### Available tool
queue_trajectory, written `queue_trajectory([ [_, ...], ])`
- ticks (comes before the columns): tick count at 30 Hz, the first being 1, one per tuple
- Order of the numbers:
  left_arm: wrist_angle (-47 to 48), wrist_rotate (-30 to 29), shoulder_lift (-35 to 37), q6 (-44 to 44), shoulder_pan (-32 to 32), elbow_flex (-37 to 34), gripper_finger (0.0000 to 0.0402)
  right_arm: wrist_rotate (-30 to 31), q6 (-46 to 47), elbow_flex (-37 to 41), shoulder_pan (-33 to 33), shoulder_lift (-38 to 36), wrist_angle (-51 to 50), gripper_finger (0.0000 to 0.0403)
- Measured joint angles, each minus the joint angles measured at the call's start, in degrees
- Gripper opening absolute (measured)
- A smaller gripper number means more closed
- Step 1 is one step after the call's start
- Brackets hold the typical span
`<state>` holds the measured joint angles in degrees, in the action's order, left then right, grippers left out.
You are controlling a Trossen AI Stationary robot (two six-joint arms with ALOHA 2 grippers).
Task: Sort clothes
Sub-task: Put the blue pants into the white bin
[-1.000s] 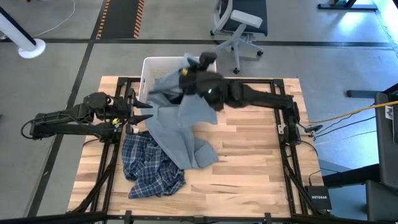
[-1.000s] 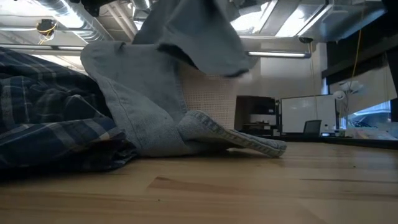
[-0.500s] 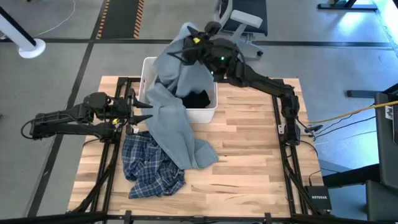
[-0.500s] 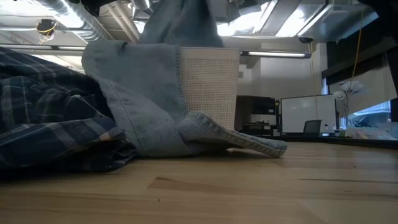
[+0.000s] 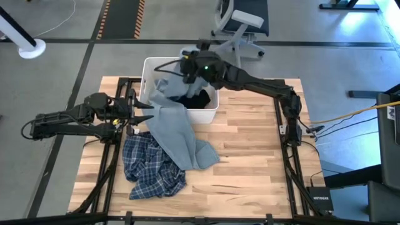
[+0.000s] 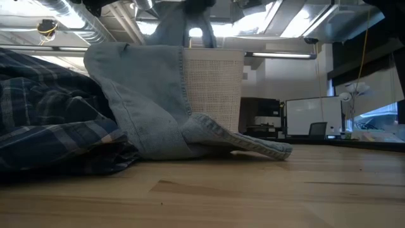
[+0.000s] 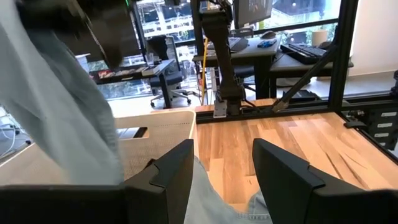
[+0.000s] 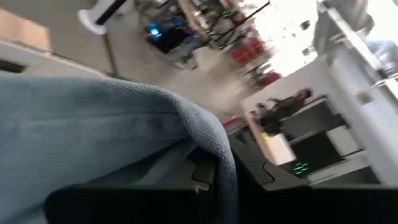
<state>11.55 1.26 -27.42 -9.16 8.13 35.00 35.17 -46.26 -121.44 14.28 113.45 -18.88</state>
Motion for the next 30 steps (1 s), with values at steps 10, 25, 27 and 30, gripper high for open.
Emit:
queue_trajectory([
  [10, -0.01, 0.00, 0.02, 0.38, -0.01, 0.00, 0.0159, -8.37, 15.53, 5.52, 0.06, 0.00, -20.73, 0.0116],
  [25, 0.35, 0.00, 0.02, 0.76, 0.01, 0.00, 0.0159, -12.23, 21.04, -9.74, -10.05, -0.61, -50.39, 0.0193],
  [27, 0.35, 0.02, 0.02, 1.11, 0.00, 0.00, 0.0159, -12.19, 23.02, -11.35, -12.27, -0.68, -52.55, 0.0193],
  [30, 0.47, 0.02, 0.00, 1.26, 0.01, 0.00, 0.0159, -12.02, 27.17, -11.77, -16.11, -0.60, -54.47, 0.0193],
])
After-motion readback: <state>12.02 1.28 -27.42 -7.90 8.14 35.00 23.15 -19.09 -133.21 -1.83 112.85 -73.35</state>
